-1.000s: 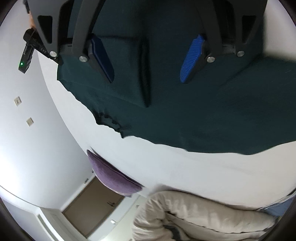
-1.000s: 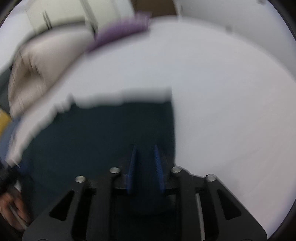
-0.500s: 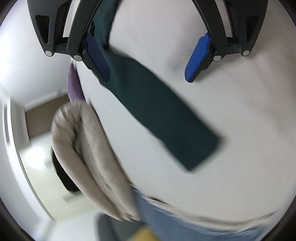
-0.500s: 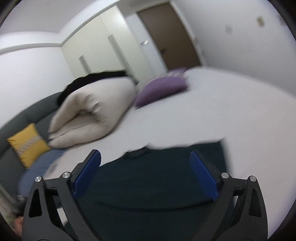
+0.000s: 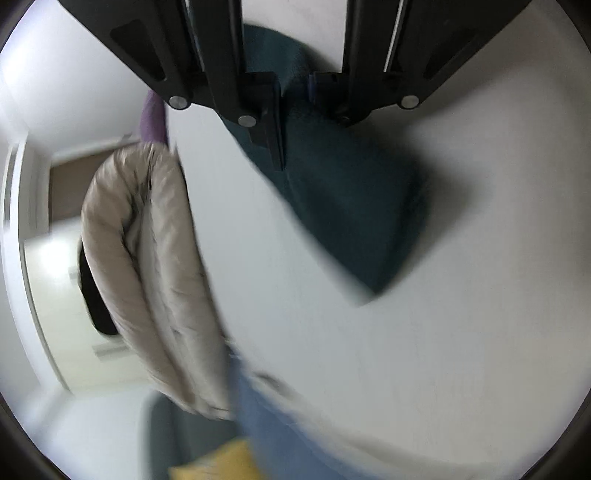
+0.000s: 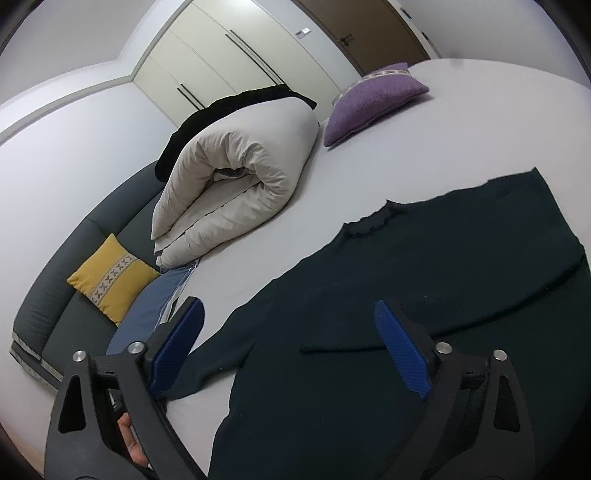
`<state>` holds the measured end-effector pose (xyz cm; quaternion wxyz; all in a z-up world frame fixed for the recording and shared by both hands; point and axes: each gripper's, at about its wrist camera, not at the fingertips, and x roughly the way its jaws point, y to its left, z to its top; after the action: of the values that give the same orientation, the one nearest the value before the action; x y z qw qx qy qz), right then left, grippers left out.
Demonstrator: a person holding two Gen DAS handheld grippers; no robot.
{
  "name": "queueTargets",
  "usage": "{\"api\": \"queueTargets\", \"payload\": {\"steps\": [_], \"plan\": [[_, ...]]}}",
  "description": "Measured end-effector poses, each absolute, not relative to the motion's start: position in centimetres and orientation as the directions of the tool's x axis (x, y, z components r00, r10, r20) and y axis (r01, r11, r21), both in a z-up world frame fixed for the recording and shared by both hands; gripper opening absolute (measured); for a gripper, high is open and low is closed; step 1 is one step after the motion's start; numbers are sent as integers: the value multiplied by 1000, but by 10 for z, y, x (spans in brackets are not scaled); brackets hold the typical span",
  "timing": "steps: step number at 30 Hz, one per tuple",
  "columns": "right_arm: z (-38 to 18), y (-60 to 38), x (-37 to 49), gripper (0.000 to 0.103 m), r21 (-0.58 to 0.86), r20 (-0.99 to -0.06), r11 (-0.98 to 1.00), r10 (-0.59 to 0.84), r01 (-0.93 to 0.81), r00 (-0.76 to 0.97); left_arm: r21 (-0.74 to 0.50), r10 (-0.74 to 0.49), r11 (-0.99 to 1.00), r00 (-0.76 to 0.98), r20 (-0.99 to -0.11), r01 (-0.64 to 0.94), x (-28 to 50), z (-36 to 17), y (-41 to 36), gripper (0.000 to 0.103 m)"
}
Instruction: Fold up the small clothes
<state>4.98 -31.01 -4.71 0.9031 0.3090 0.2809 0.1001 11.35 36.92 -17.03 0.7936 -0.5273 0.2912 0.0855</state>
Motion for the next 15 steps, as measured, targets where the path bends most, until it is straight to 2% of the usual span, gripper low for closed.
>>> {"api": "queueTargets", "payload": {"steps": [4, 9, 12, 15], "plan": [[-56, -346, 42, 86, 638, -451, 769, 331, 40, 829, -666, -189, 686, 812, -552, -293, 142, -111, 289, 9], [-70, -383, 23, 86, 652, -461, 753, 295, 94, 837, -363, -244, 931, 785, -569, 26, 164, -42, 121, 9], [-77, -405, 9, 86, 654, -462, 746, 260, 127, 848, -88, -240, 968, 756, -609, 236, 159, -38, -5, 10], [-84, -434, -7, 86, 665, -460, 728, 225, 166, 859, 165, -181, 916, 744, -643, 365, 144, -72, -102, 11]]}}
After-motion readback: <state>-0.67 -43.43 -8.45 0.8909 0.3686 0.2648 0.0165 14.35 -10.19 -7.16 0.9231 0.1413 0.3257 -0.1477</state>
